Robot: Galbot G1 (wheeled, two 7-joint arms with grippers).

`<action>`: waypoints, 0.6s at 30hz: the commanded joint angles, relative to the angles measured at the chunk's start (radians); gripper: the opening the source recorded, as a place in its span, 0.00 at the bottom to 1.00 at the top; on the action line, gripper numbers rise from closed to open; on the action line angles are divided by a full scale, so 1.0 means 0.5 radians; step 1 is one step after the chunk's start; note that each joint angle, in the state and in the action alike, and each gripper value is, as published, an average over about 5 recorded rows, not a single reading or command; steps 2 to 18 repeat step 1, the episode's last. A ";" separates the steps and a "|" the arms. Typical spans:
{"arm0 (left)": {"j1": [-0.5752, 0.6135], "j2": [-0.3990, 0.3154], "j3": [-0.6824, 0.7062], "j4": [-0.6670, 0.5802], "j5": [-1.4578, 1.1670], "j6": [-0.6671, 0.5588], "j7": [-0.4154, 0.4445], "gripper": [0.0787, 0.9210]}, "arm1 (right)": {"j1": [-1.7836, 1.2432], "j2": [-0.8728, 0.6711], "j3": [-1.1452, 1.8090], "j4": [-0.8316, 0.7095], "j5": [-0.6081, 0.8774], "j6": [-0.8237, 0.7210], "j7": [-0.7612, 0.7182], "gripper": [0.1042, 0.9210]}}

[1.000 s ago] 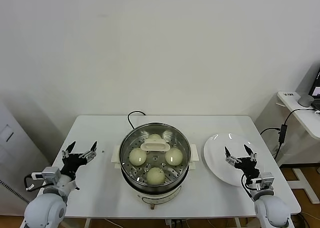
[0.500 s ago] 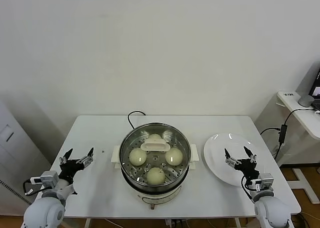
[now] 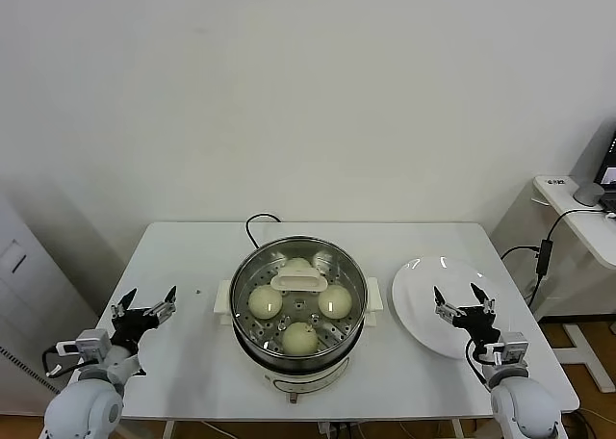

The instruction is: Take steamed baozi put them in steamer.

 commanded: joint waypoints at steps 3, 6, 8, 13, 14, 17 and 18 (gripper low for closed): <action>0.005 -0.002 -0.012 0.004 -0.005 0.000 0.000 0.88 | -0.003 0.004 0.003 0.002 0.009 -0.019 0.021 0.88; 0.005 -0.002 -0.012 0.004 -0.005 0.000 0.000 0.88 | -0.003 0.004 0.003 0.002 0.009 -0.019 0.021 0.88; 0.005 -0.002 -0.012 0.004 -0.005 0.000 0.000 0.88 | -0.003 0.004 0.003 0.002 0.009 -0.019 0.021 0.88; 0.005 -0.002 -0.012 0.004 -0.005 0.000 0.000 0.88 | -0.003 0.004 0.003 0.002 0.009 -0.019 0.021 0.88; 0.005 -0.002 -0.012 0.004 -0.005 0.000 0.000 0.88 | -0.003 0.004 0.003 0.002 0.009 -0.019 0.021 0.88; 0.005 -0.002 -0.012 0.004 -0.005 0.000 0.000 0.88 | -0.003 0.004 0.003 0.002 0.009 -0.019 0.021 0.88; 0.005 -0.002 -0.012 0.004 -0.005 0.000 0.000 0.88 | -0.003 0.004 0.003 0.002 0.009 -0.019 0.021 0.88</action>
